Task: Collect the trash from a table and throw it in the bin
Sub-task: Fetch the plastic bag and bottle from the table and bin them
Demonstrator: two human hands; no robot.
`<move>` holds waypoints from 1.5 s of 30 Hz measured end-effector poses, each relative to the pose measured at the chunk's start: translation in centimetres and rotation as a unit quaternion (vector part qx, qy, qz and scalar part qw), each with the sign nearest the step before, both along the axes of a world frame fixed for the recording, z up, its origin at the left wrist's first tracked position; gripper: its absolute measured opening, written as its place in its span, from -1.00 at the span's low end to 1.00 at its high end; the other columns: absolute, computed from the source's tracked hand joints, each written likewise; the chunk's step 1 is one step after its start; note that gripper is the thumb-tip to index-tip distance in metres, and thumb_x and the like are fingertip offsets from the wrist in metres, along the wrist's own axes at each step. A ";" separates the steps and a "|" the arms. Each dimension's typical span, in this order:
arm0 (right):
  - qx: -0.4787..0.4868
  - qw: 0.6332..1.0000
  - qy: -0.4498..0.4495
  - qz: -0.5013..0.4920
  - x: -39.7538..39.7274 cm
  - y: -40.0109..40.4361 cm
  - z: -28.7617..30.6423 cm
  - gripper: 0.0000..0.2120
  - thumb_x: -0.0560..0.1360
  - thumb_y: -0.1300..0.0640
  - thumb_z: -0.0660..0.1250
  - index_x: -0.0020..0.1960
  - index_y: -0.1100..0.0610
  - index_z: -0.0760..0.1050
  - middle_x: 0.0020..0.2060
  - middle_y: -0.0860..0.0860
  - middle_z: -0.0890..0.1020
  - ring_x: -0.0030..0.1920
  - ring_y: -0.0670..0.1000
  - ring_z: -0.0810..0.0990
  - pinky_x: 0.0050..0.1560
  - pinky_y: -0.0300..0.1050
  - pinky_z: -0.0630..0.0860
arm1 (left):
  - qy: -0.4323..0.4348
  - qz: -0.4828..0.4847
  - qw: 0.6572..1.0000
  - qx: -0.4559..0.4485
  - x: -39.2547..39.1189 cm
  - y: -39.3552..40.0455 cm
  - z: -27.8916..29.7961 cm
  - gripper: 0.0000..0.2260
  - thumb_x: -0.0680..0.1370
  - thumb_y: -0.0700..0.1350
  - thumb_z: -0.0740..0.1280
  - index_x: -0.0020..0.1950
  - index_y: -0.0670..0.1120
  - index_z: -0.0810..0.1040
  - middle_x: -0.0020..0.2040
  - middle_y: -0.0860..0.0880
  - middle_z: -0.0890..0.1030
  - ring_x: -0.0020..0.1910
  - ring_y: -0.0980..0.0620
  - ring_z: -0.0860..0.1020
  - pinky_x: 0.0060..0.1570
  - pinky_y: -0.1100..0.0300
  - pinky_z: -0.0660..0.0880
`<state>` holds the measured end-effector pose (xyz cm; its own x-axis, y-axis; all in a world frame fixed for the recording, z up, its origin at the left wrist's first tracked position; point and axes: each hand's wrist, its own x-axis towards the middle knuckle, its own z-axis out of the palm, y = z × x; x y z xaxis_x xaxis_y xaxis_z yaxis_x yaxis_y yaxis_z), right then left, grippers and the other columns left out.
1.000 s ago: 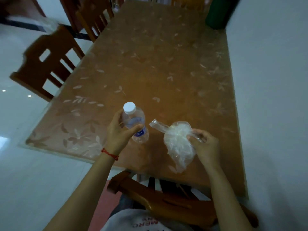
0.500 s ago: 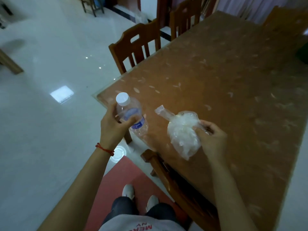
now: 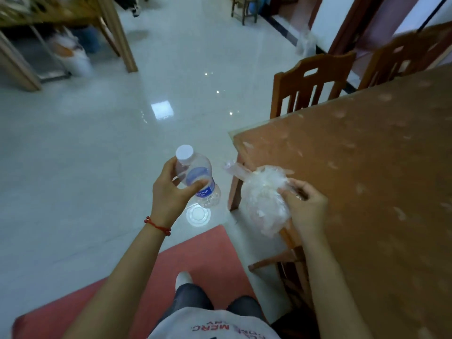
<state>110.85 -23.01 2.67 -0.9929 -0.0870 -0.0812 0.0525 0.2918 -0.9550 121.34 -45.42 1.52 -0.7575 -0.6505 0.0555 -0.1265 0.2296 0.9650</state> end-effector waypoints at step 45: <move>0.018 0.978 -0.060 0.197 -19.5 -49.3 -3.5 -0.80 0.35 0.29 0.46 -0.07 0.07 0.61 -0.18 -0.12 0.64 -0.13 -0.10 0.60 -0.07 -0.23 0.52 | -0.081 0.194 0.977 0.046 -11.8 -43.5 -3.2 -0.43 0.34 -0.13 0.48 0.31 -0.07 0.37 0.19 0.02 0.49 0.17 0.00 0.48 0.12 0.13 0.45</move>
